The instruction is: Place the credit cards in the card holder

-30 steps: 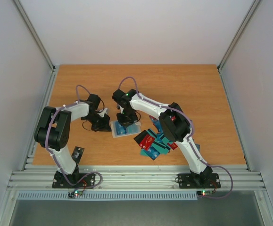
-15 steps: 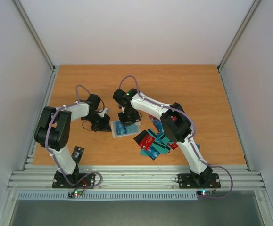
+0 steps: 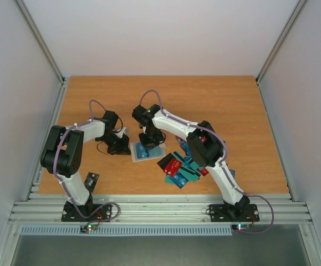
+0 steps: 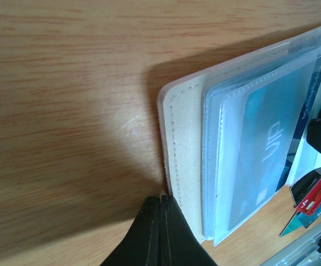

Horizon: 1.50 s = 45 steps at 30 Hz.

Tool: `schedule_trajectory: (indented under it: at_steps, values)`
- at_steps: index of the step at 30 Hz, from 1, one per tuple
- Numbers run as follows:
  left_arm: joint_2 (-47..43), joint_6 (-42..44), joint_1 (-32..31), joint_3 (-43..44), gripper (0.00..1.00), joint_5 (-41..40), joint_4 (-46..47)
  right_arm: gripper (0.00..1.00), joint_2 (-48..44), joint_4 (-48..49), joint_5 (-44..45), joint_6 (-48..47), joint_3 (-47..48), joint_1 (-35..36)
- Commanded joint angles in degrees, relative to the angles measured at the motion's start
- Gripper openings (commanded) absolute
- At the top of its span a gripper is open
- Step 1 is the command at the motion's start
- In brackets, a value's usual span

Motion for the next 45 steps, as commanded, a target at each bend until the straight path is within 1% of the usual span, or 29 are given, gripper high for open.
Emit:
schedule_trajectory:
  at_steps: [1, 10, 17, 25, 28, 31, 35, 38, 41, 43, 45]
  values:
    - [1.75, 0.21, -0.44, -1.05, 0.0, -1.3, 1.07, 0.1, 3.7, -2.94, 1.57, -0.45, 2.99, 1.06]
    - [1.92, 0.22, -0.48, -1.16, 0.0, -0.67, 1.56, 0.13, 6.14, -4.84, -0.72, -1.22, 8.48, 2.49]
    - [1.78, 0.22, -0.42, -1.01, 0.0, -0.95, 1.48, 0.13, 5.41, -4.5, -3.32, -1.41, 9.35, 2.61]
    - [0.27, 0.31, -0.45, 0.12, 0.0, -2.68, -0.4, 0.15, -0.91, -3.28, -6.09, -1.25, 8.07, 0.98]
    - [-1.4, 0.22, -0.41, 0.41, 0.0, -3.84, -1.38, 0.18, -3.97, -2.75, -6.58, -1.15, 6.51, -0.15]
    - [-3.58, 0.26, -0.41, 0.35, 0.0, -5.11, -2.3, 0.23, -7.73, -1.76, -6.74, -1.24, 3.02, -1.84]
    - [-6.26, 0.17, -0.46, -0.55, 0.06, -6.12, -3.1, 0.3, -13.37, 0.51, -7.2, -1.6, -3.49, -4.96]
    - [-8.45, -0.5, -0.44, -1.86, 0.17, -6.58, -3.1, 0.36, -16.65, 2.4, -7.51, -2.14, -9.18, -7.51]
    - [-10.88, -1.49, -0.42, -3.71, 0.28, -5.67, -1.51, 0.45, -19.06, 4.98, -9.79, -2.01, -15.34, -10.31]
    - [-12.17, -3.04, -0.42, -5.15, 0.33, -4.91, -0.19, 0.5, -20.08, 6.97, -14.02, -1.65, -18.45, -11.35]
    - [-12.95, -4.28, -0.43, -6.63, 0.37, -4.14, 1.54, 0.56, -20.59, 8.09, -15.24, -1.67, -20.16, -11.46]
